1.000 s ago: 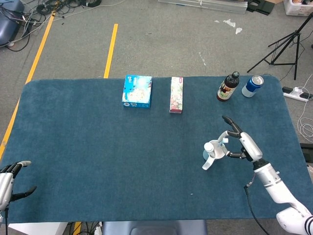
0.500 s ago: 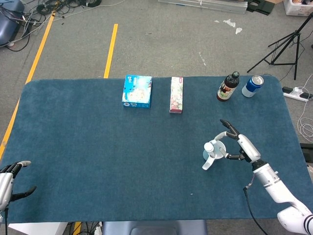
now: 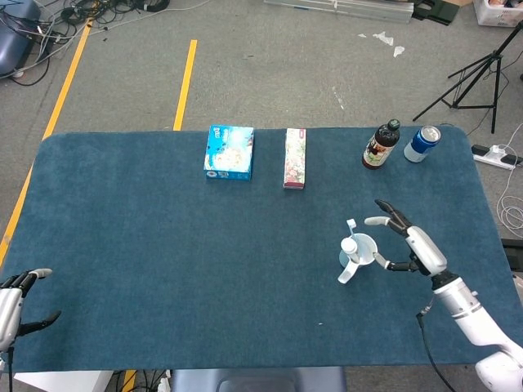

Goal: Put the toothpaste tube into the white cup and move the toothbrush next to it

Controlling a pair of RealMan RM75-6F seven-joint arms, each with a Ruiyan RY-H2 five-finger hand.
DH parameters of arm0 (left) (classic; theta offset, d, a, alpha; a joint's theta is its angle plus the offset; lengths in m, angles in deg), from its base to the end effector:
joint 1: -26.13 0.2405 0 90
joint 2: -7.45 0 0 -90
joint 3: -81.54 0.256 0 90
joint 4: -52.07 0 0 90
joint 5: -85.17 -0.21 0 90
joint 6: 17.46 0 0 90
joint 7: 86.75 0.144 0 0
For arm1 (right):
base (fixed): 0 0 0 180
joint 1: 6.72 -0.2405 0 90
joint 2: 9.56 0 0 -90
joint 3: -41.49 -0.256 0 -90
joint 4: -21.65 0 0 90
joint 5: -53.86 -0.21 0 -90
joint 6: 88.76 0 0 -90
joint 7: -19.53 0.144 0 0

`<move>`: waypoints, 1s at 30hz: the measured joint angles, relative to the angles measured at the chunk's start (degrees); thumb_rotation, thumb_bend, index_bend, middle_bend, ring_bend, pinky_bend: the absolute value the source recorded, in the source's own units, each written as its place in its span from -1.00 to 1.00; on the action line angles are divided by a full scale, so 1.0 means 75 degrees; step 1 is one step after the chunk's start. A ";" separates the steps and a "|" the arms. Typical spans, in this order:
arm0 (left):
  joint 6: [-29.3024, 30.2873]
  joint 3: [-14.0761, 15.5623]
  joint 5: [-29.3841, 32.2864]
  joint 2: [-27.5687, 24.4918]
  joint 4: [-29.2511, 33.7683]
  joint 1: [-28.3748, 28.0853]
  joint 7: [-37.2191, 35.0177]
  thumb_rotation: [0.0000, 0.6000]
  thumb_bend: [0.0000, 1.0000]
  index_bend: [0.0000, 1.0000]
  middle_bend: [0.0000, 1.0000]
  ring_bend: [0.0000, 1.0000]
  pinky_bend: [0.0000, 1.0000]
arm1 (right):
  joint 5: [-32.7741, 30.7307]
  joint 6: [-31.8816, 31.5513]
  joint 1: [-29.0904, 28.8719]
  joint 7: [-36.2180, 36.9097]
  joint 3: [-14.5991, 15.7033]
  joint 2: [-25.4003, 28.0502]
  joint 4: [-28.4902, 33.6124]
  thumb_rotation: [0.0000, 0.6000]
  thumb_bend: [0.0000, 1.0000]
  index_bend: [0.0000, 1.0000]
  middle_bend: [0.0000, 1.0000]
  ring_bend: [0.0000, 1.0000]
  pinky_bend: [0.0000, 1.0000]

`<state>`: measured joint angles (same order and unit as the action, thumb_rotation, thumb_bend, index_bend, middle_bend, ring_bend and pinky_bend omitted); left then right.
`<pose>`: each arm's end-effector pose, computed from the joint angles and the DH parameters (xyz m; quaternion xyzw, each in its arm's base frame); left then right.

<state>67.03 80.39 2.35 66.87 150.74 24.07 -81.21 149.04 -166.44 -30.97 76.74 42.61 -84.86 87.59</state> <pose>-0.3136 0.1581 0.1723 -0.5905 -0.4051 -0.3320 0.6140 -0.2990 -0.2835 0.1072 0.5700 -0.5432 0.5529 0.2725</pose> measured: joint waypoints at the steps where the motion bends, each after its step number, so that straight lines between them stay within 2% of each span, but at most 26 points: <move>1: -0.0003 0.0000 0.0002 0.0003 -0.0002 -0.0002 0.0007 1.00 -0.80 -0.44 -0.32 -0.30 -0.10 | -0.0015 -0.0023 0.0034 -0.0239 -0.0001 0.0068 0.0093 1.00 -0.52 -0.49 -1.00 -1.00 -1.00; 5: -0.0036 0.0001 0.0019 0.0024 -0.0012 -0.0016 0.0057 1.00 -0.80 -0.44 -0.32 -0.30 -0.10 | -0.0171 -0.0120 0.0226 -0.1670 -0.0030 0.0386 0.0618 1.00 -0.52 -0.50 -1.00 -1.00 -1.00; 13: -0.0080 0.0004 -0.0001 0.0084 -0.0059 -0.0056 0.0103 1.00 -0.80 -0.44 -0.32 -0.30 -0.10 | -0.0764 -0.0541 0.0848 -0.6029 -0.0134 0.1022 0.2167 1.00 -0.51 -0.50 -1.00 -1.00 -1.00; 20: -0.0076 0.0003 -0.0076 0.0091 -0.0091 -0.0081 0.0002 1.00 -0.80 -0.43 -0.32 -0.30 -0.10 | -0.1384 -0.1261 0.1534 -0.9549 -0.0284 0.1098 0.3125 1.00 -0.51 -0.50 -1.00 -1.00 -1.00; 24: -0.0090 -0.0010 -0.0112 0.0087 -0.0113 -0.0114 -0.0069 1.00 -0.81 -0.41 -0.32 -0.30 -0.10 | -0.1624 -0.1612 0.1882 -1.0442 -0.0358 0.0986 0.3475 1.00 -0.51 -0.50 -1.00 -1.00 -1.00; 30: -0.0211 0.0007 -0.0140 0.0107 -0.0188 -0.0169 -0.0236 1.00 -0.80 -0.39 -0.32 -0.30 -0.10 | -0.1516 -0.1728 0.2100 -0.9965 -0.0378 0.0839 0.3429 1.00 -0.51 -0.51 -1.00 -1.00 -1.00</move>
